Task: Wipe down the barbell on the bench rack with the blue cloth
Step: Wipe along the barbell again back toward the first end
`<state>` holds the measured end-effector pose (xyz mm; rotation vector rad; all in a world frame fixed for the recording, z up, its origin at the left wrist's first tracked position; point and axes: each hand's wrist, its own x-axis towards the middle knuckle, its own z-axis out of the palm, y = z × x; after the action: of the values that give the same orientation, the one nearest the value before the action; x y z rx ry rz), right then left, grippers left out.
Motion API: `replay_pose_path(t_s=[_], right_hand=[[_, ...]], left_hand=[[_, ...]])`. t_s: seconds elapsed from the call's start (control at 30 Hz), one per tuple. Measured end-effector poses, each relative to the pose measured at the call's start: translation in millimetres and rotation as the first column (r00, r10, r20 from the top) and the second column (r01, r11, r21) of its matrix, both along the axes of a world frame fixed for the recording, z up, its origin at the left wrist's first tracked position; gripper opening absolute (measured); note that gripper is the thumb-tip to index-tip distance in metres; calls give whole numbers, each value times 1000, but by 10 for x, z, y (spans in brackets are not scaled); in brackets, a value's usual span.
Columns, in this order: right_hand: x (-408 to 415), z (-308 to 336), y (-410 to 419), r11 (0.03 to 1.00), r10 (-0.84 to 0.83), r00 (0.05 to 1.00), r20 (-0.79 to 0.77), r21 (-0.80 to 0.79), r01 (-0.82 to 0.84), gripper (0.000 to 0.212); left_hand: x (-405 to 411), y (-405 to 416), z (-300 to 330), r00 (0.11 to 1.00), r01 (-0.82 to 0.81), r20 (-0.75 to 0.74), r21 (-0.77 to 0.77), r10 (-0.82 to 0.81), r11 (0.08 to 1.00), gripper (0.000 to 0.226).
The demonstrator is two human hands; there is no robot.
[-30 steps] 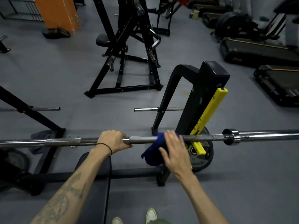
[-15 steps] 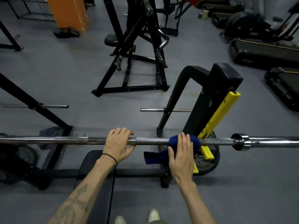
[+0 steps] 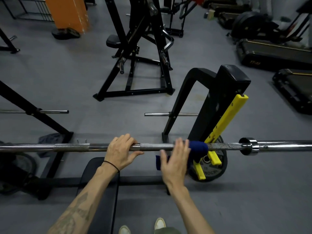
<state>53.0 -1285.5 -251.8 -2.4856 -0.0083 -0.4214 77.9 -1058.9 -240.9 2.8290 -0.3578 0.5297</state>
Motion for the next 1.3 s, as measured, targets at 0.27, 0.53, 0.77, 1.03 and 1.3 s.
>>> replay_pose_path(t_s=[0.27,0.53,0.77,1.03,1.3], right_hand=[[78,-10,-748,925,217,974,58,-331,-186,65],[-125,-8,77,942,259,966,-22,-214,-257,80],[57,9,-652,972,37,999,-7,-232,-37,72],[-60,-4,135,869,388,921,-28,-323,-375,74],[13,2,3,997,-23,999,-41,-77,20,81]], left_hand=[[-16,-1,7,996,45,82,-41,-41,998,49],[-40,-36,-10,993,16,115,-29,-13,999,48],[-8,-3,-72,990,84,105,50,-89,995,47],[229,-40,430,892,88,-452,130,-20,988,45],[55,-33,124,998,60,-35,78,-57,995,50]])
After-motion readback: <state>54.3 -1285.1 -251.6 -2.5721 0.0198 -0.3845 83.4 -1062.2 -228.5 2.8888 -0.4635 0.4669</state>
